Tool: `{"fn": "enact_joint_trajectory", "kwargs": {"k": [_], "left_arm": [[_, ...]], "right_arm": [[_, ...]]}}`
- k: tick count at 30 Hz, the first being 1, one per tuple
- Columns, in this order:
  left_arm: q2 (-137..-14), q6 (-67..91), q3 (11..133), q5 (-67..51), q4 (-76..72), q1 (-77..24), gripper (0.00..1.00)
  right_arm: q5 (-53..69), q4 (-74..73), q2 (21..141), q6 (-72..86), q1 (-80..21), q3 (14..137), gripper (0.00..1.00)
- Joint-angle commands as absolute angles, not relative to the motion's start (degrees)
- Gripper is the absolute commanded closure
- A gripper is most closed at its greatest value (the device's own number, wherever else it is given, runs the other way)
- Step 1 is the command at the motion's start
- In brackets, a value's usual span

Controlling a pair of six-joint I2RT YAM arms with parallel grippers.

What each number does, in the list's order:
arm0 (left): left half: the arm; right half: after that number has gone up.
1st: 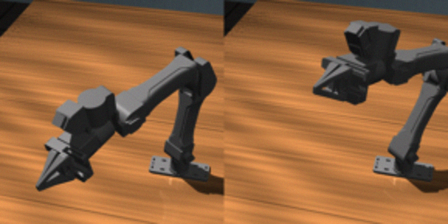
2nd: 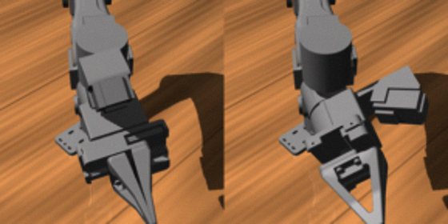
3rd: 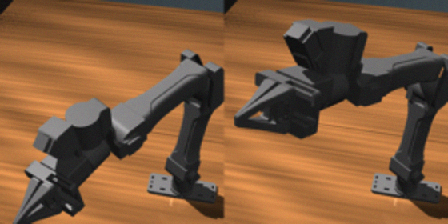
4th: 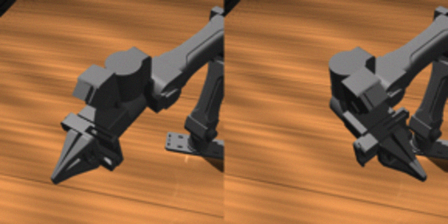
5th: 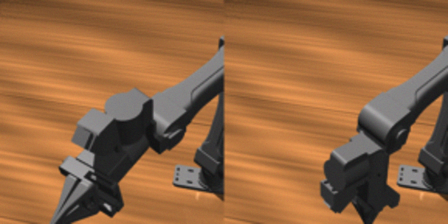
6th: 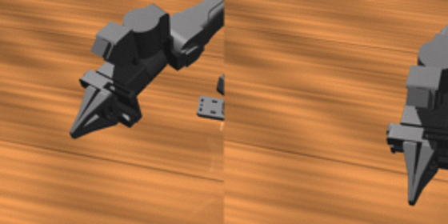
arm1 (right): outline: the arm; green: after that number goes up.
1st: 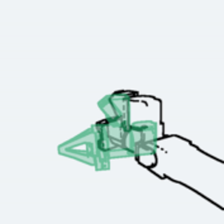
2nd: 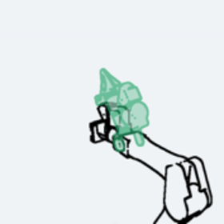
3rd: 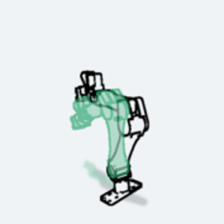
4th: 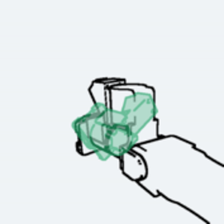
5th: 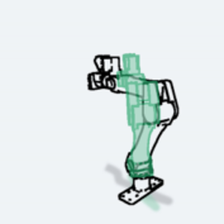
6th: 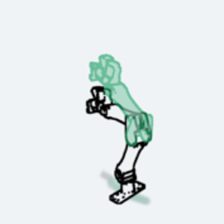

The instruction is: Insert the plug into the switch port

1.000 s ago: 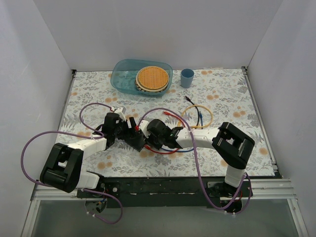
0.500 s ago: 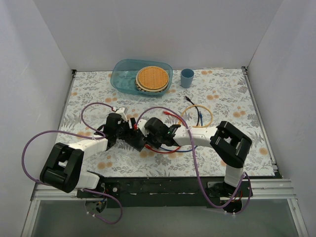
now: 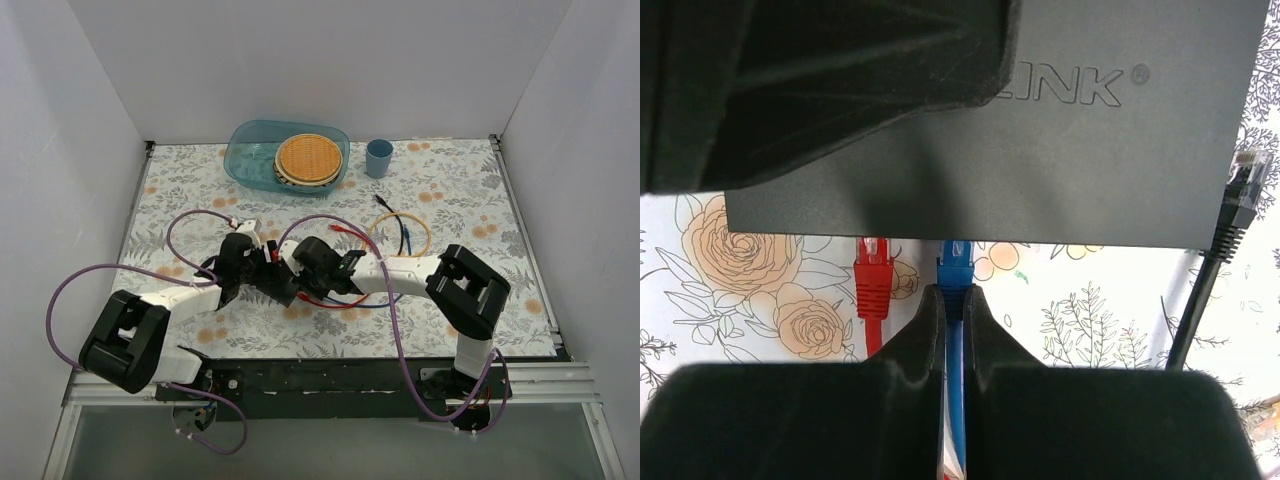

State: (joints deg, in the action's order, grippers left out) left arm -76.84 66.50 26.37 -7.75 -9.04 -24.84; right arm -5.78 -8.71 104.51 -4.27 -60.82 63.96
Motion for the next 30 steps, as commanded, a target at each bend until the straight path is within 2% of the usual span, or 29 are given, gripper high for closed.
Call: {"fn": "enact_joint_trajectory", "kwargs": {"k": [1, 9, 11, 14, 15, 17, 18, 21, 25, 27, 30], "left_arm": [[-73.7, 73.7, 25.2, -21.4, -4.4, -30.7, 0.33], [-66.4, 76.0, 25.8, -9.1, 2.0, -30.6, 0.31], [-65.0, 76.7, 26.4, -5.5, 3.1, -30.6, 0.27], [-62.5, 76.9, 27.6, -2.5, 6.3, -30.5, 0.21], [-61.3, 77.0, 28.0, -0.8, 7.0, -30.5, 0.19], [-60.1, 77.1, 29.0, 1.7, 8.7, -30.5, 0.09], [-59.6, 77.3, 29.4, 3.8, 9.3, -30.4, 0.06], [-57.6, 77.1, 30.7, 6.3, 11.2, -30.4, 0.02], [-55.6, 76.3, 31.6, 8.0, 11.9, -30.4, 0.02], [-55.3, 75.9, 31.9, 7.9, 12.0, -30.5, 0.02], [-55.3, 75.2, 32.5, 7.2, 12.4, -30.4, 0.02]], "right_arm": [[-0.3, 12.0, 104.9, -2.9, -61.7, 68.5, 0.99], [0.4, 10.1, 102.8, -2.8, -61.7, 64.4, 0.99], [-1.7, 9.4, 102.3, -2.8, -61.7, 63.6, 0.99], [-3.1, 7.2, 101.1, -2.9, -61.7, 62.5, 0.85], [-3.3, 6.3, 100.6, -3.0, -61.7, 62.5, 0.74], [-3.9, 4.1, 99.8, -3.5, -61.7, 62.3, 0.61], [-4.3, 3.5, 98.8, -3.7, -61.7, 61.9, 0.5], [-7.4, 2.2, 95.8, -4.0, -61.7, 60.7, 0.32], [-11.0, 2.4, 91.5, -4.0, -61.3, 58.9, 0.16], [-11.3, 2.2, 89.3, -3.2, -60.5, 58.7, 0.11], [-8.6, 1.8, 87.4, -1.6, -57.8, 58.7, 0.11]]}}
